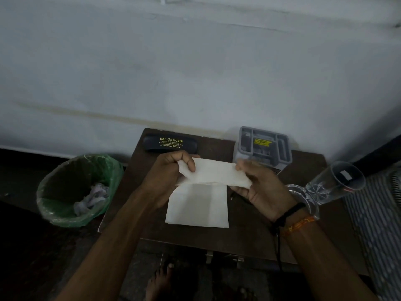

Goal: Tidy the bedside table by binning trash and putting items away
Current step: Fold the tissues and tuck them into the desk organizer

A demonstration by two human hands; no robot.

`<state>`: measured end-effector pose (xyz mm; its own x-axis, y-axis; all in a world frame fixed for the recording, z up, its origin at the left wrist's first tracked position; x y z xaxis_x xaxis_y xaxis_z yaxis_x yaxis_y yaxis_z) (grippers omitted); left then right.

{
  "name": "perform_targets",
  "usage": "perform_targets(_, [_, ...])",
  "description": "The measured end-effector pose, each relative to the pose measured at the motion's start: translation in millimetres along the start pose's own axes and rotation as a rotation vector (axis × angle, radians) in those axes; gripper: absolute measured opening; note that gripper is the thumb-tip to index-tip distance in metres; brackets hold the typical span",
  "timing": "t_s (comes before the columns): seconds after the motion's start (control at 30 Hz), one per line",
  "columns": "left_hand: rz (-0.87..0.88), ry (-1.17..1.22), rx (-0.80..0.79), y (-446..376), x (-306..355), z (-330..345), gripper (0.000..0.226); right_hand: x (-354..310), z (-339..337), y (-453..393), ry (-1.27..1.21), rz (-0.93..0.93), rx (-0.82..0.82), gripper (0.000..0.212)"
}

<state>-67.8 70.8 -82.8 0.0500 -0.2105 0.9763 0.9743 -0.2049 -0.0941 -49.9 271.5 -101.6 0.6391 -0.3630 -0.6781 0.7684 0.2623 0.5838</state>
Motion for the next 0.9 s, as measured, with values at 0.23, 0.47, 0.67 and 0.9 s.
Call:
perform_targets(0.23, [-0.192, 0.005, -0.025, 0.6, -5.4, -1.0, 0.038, -16.3, -23.3, 2.2, 0.2, -0.2, 0.217, 0.023])
perform_targets(0.47, [-0.142, -0.177, -0.031, -0.2, -6.2, 0.7, 0.014, -30.8, -29.5, 11.5, 0.411, -0.349, 0.284, 0.016])
perform_targets(0.67, [-0.109, -0.077, 0.05, -1.5, 0.6, -5.1, 0.017, -41.3, -44.9, 18.8, 0.245, -0.418, 0.391, 0.012])
perform_targets(0.9, [-0.017, 0.077, 0.195, -7.8, 3.8, 7.0, 0.026, -9.6, 2.1, 18.0, 0.153, 0.005, 0.062, 0.075])
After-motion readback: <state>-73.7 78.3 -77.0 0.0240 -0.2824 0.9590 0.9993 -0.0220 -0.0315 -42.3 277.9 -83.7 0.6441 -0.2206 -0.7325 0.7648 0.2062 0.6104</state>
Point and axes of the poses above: each hand's wrist, its own y-axis away from the middle knuckle, its own z-axis out of the palm, x = y × z, the point moved 7 cm from there along -y, towards the middle knuckle, and after that the axes turned 12 degrees about z, right-handed, at the moved point
